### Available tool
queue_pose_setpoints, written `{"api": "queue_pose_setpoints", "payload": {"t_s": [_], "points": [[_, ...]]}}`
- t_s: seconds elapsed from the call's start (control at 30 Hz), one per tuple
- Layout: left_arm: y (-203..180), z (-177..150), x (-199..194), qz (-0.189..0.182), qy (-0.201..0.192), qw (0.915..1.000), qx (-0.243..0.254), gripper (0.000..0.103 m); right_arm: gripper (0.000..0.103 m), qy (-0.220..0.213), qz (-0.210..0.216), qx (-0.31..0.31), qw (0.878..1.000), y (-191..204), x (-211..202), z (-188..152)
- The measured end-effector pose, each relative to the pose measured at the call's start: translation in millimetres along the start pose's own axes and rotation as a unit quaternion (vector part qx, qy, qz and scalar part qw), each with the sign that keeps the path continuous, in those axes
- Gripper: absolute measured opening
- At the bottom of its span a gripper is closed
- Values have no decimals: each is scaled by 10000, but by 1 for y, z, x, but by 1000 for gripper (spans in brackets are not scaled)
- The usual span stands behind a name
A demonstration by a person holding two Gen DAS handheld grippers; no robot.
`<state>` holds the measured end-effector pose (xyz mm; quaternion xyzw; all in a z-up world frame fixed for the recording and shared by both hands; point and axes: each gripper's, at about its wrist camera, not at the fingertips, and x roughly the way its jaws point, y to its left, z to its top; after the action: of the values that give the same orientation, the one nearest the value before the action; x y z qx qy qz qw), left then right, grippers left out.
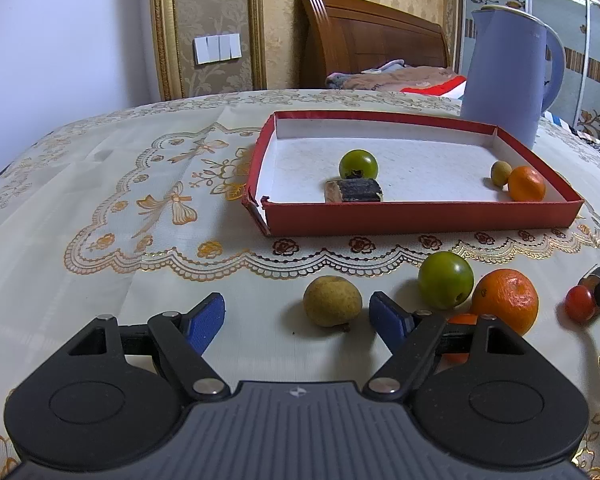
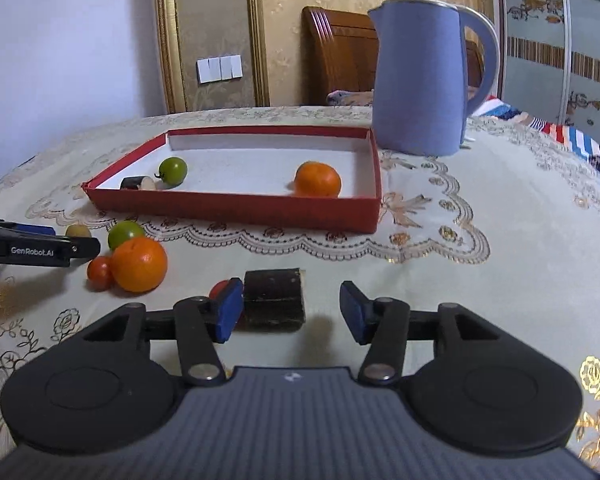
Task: Organize fruits
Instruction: 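Grasp the black cylinder with the right tool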
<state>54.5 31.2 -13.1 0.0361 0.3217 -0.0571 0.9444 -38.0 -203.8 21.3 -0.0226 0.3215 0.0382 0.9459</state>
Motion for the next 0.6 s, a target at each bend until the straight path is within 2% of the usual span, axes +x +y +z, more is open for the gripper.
{"api": "queue_pose_setpoints", "payload": {"t_s": [0.2, 0.23, 0.3, 0.47, 0.53, 0.6], "points": [[-1, 1, 0, 12, 0, 10000, -38, 80, 48, -102, -255, -218, 9994, 8, 8, 6], [-1, 1, 0, 6, -2, 10000, -44, 80, 40, -73, -209, -110, 9997, 5, 8, 7], [0, 1, 0, 0, -3, 10000, -46, 79, 30, -17, -77, 65, 9999, 0, 7, 6], [-1, 1, -1, -3, -21, 10000, -9, 78, 30, -33, -172, -210, 9996, 6, 0, -1], [-1, 1, -1, -1, -22, 10000, -8, 78, 37, -17, -220, -123, 9997, 3, -2, -3], [-1, 1, -1, -5, -22, 10000, -12, 78, 37, -9, -168, -43, 9998, -1, -3, -5]]}}
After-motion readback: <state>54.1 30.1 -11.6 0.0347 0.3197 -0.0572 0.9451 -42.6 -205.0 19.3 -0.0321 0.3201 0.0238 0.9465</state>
